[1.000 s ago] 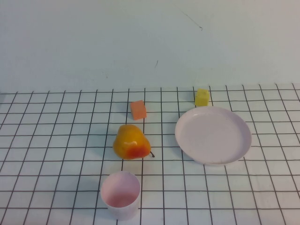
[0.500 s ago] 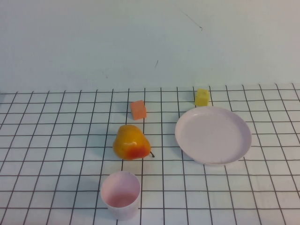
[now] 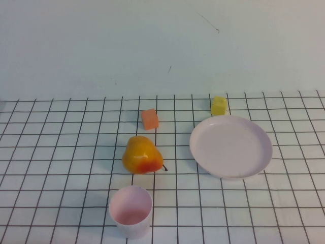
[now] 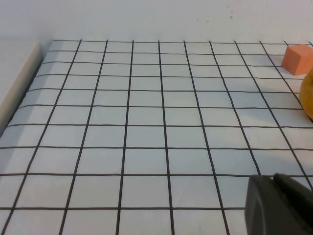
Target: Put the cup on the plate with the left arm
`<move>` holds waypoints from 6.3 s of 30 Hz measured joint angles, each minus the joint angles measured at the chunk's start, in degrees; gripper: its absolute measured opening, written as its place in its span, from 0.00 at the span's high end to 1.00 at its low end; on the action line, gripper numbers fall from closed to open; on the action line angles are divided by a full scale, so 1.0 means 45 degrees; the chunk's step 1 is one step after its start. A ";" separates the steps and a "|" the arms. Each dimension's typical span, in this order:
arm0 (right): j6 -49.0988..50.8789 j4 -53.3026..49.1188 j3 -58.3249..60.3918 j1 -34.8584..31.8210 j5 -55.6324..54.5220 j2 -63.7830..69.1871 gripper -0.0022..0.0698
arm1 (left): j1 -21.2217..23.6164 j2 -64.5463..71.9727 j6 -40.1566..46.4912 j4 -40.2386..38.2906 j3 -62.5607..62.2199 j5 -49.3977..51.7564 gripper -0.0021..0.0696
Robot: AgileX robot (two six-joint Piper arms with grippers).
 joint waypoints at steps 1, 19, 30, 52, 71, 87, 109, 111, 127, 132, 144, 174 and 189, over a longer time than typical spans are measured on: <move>0.0000 0.0000 0.0000 0.0000 0.0000 0.0000 0.97 | 0.0000 0.0000 0.0000 0.0000 0.0000 0.0000 0.97; 0.0000 -0.0022 0.0000 0.0000 0.0000 0.0000 0.97 | 0.0000 0.0000 0.0000 0.0090 0.0000 -0.0031 0.97; 0.0000 -0.0022 0.0000 0.0000 0.0000 0.0000 0.97 | 0.0000 0.0000 0.0501 0.0268 0.0073 -0.5096 0.97; 0.0000 -0.0022 0.0000 0.0000 0.0000 0.0000 0.97 | 0.0000 0.0023 0.0950 -0.0953 -0.2653 -0.5159 0.97; 0.0000 -0.0022 0.0000 0.0000 0.0000 0.0000 0.97 | 0.0000 0.8584 0.1881 -0.5110 -1.0482 0.3173 0.97; 0.0000 -0.0022 0.0000 0.0000 0.0000 0.0000 0.97 | -0.0489 1.5202 0.7117 -0.8586 -1.4072 0.9333 0.74; 0.0000 -0.0022 0.0000 0.0000 0.0000 0.0000 0.97 | -0.5866 2.0243 0.1601 -0.0333 -1.4504 0.7354 0.30; 0.0000 -0.0022 0.0000 0.0000 0.0000 0.0000 0.97 | -0.5866 2.0758 0.1601 -0.0306 -1.4504 0.7198 0.30; 0.0000 -0.0022 0.0000 0.0000 0.0000 0.0000 0.97 | -0.5941 2.2579 0.2392 -0.1963 -1.4842 0.7928 0.95; 0.0000 -0.0022 0.0000 0.0000 0.0000 0.0000 0.97 | -0.6481 2.2579 0.2737 -0.3291 -1.6396 0.8574 0.96; 0.0000 -0.0022 0.0000 0.0000 0.0000 0.0000 0.97 | -0.7429 2.6627 0.1768 -0.2861 -2.4111 0.9296 0.96; 0.0000 -0.0022 0.0000 0.0000 0.0000 0.0000 0.97 | -0.7450 3.2240 0.1379 -0.1193 -3.3386 1.1256 0.31; 0.0000 -0.0022 0.0000 0.0000 0.0000 0.0000 0.97 | -0.7342 2.6857 0.0244 0.2470 -3.4680 1.1897 0.92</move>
